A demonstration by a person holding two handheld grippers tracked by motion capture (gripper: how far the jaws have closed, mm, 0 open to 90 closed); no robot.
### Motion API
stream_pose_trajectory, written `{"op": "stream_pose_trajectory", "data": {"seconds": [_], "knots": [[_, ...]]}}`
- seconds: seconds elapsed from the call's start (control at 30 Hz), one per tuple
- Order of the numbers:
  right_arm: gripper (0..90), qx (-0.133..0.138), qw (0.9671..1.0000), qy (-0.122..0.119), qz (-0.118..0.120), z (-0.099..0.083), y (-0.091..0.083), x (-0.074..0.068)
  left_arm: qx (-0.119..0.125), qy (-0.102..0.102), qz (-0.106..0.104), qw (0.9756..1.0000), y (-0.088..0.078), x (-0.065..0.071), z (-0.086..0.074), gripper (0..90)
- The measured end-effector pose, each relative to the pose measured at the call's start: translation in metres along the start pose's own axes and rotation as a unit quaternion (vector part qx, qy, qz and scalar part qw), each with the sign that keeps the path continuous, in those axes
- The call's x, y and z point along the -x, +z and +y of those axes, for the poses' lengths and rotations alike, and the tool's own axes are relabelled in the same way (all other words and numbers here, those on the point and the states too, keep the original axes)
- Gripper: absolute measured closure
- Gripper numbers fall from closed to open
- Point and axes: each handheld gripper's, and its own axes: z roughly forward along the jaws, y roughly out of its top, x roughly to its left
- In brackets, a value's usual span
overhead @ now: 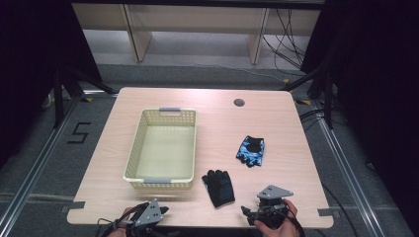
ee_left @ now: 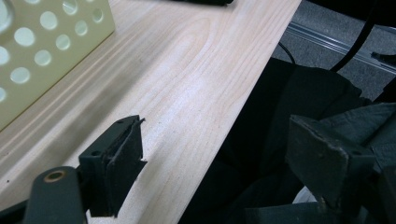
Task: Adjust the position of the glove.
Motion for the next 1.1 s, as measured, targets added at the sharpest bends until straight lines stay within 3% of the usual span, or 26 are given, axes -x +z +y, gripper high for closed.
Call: {"op": "stream_pose_trajectory", "data": {"seconds": [0.07,0.23,0.3,0.37,0.47,0.57,0.6,0.67,0.7,0.73,0.77,0.83,0.9,0.93,1.0,1.1], "knots": [[24.9,-0.001,0.9999,0.01,0.002,0.001,0.0,-0.001,0.0,0.001,0.0,1.0,0.0,0.0,0.0,18.9],[26.1,0.002,0.9999,0.01,0.003,0.001,0.0,0.0,-0.001,0.0,0.0,1.0,0.0,0.0,0.0,18.9],[28.6,0.013,0.9999,0.008,0.007,0.001,-0.001,0.002,0.0,0.0,-0.001,1.0,0.0,0.0,0.0,18.8],[30.1,0.033,0.9994,-0.01,0.004,0.003,-0.002,0.005,0.004,-0.004,-0.002,1.0,0.001,0.001,0.0,18.9],[33.4,0.038,0.9993,0.001,0.004,0.006,-0.002,0.004,0.004,-0.004,-0.001,1.0,0.001,0.001,0.0,18.8],[38.1,0.044,0.9989,-0.004,0.013,0.013,0.0,0.006,0.003,-0.005,-0.004,1.0,0.001,0.0,0.0,18.8],[39.8,0.047,0.9987,-0.012,0.013,0.016,0.001,0.007,0.0,0.01,-0.002,0.9999,0.0,-0.002,0.001,18.8],[43.9,0.048,0.9985,-0.025,0.009,0.025,0.003,0.005,-0.002,-0.001,0.001,1.0,0.0,-0.002,0.0,18.8],[44.2,0.05,0.9981,-0.035,0.004,0.027,0.005,0.004,-0.007,0.003,0.004,1.0,0.0,-0.003,0.0,18.8],[45.3,0.046,0.9984,-0.032,0.006,0.031,0.006,0.002,-0.004,-0.002,0.001,1.0,0.001,-0.002,0.0,18.8],[46.5,0.048,0.9984,-0.03,0.008,0.034,0.009,0.0,-0.002,0.011,0.001,0.9999,0.001,-0.003,0.0,18.8],[47.0,0.045,0.9985,-0.028,0.015,0.041,0.014,0.0,0.003,-0.006,0.002,1.0,0.002,-0.001,0.0,18.8],[47.1,0.046,0.9985,-0.021,0.021,0.047,0.024,0.0,0.003,-0.006,0.002,1.0,0.001,-0.001,0.0,18.8],[47.8,0.042,0.9988,-0.011,0.022,0.05,0.027,0.0,-0.002,0.012,0.002,0.9999,0.0,-0.003,0.001,18.8],[49.1,0.041,0.9986,-0.009,0.032,0.054,0.033,0.0,-0.002,-0.006,0.002,1.0,0.002,-0.002,0.0,18.8],[51.1,0.041,0.9979,0.015,0.047,0.061,0.043,0.001,-0.007,0.002,0.0,1.0,0.001,-0.003,0.0,18.8]]}}
